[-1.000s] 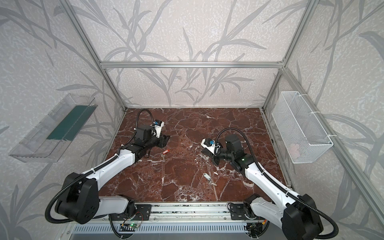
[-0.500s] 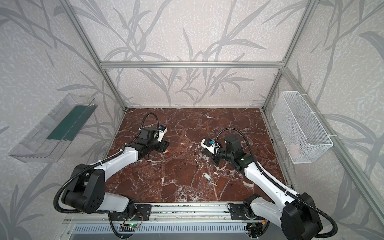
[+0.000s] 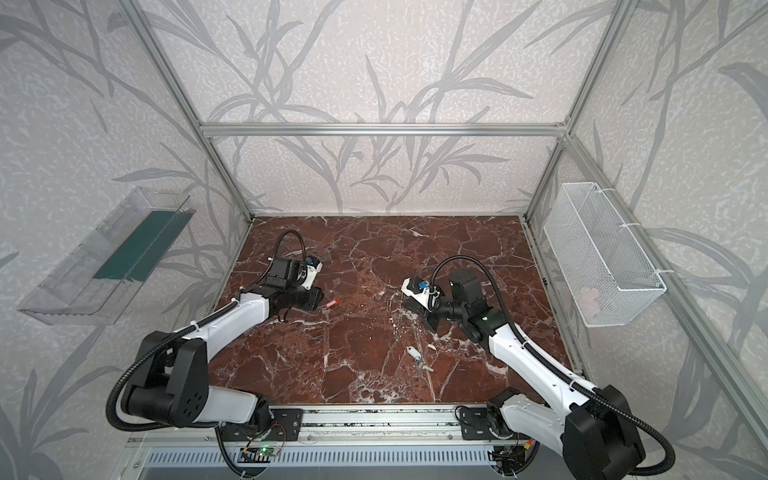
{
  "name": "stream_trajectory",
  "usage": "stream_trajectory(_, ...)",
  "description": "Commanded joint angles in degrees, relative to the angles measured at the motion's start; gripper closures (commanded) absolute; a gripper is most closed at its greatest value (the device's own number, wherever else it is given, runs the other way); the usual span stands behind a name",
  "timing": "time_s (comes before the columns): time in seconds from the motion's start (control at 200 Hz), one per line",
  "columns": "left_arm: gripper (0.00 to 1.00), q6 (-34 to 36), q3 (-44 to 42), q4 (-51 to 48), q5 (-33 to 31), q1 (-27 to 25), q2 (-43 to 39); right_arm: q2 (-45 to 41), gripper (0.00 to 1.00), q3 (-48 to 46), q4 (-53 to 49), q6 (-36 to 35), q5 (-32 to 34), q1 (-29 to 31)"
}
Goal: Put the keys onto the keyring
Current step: 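Move the left gripper over the red-tagged key and lower toward it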
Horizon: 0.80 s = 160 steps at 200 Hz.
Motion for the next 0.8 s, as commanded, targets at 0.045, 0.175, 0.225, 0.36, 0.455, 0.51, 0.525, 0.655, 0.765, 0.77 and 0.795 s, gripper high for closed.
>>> stream_trajectory(0.045,0.6,0.0,-0.7,-1.5,4.1,2.0,0.6,-0.2,1.0,0.6,1.6,-0.1,-1.4,0.2)
stream_trajectory(0.175,0.69,1.9,-1.4,-0.8,6.8,3.0,1.7,-0.2,1.0,0.7,1.5,-0.1,-1.6,0.3)
stream_trajectory(0.225,0.7,2.6,-1.4,-0.9,7.8,3.1,2.3,-0.1,1.0,0.7,1.6,0.0,-1.7,0.2)
stream_trajectory(0.36,0.7,4.0,-1.4,-0.9,9.9,3.1,3.7,0.1,1.0,0.7,1.6,0.0,-1.7,0.3)
stream_trajectory(0.455,0.69,4.8,-0.9,-2.0,10.5,3.1,4.8,0.1,1.0,0.7,1.6,0.0,-1.8,0.3)
stream_trajectory(0.51,0.67,4.9,-0.6,-2.1,10.8,3.1,5.6,0.2,1.0,0.7,1.7,0.0,-1.8,0.3)
stream_trajectory(0.525,0.67,5.0,-0.4,-2.1,11.0,3.1,5.9,0.3,1.0,0.7,1.6,0.0,-1.8,0.3)
stream_trajectory(0.655,0.65,6.1,2.0,-4.8,12.7,3.1,9.7,0.7,1.0,0.7,1.9,0.1,-2.0,0.3)
stream_trajectory(0.765,0.65,5.3,3.6,-6.0,12.7,3.0,12.0,0.8,1.0,0.7,2.0,0.1,-2.0,0.3)
stream_trajectory(0.77,0.65,5.3,3.6,-6.0,12.7,3.0,12.1,0.8,1.0,0.7,2.0,0.1,-2.0,0.3)
stream_trajectory(0.795,0.65,5.2,3.6,-5.8,13.1,3.0,12.1,0.8,1.0,0.7,1.9,0.0,-2.0,0.3)
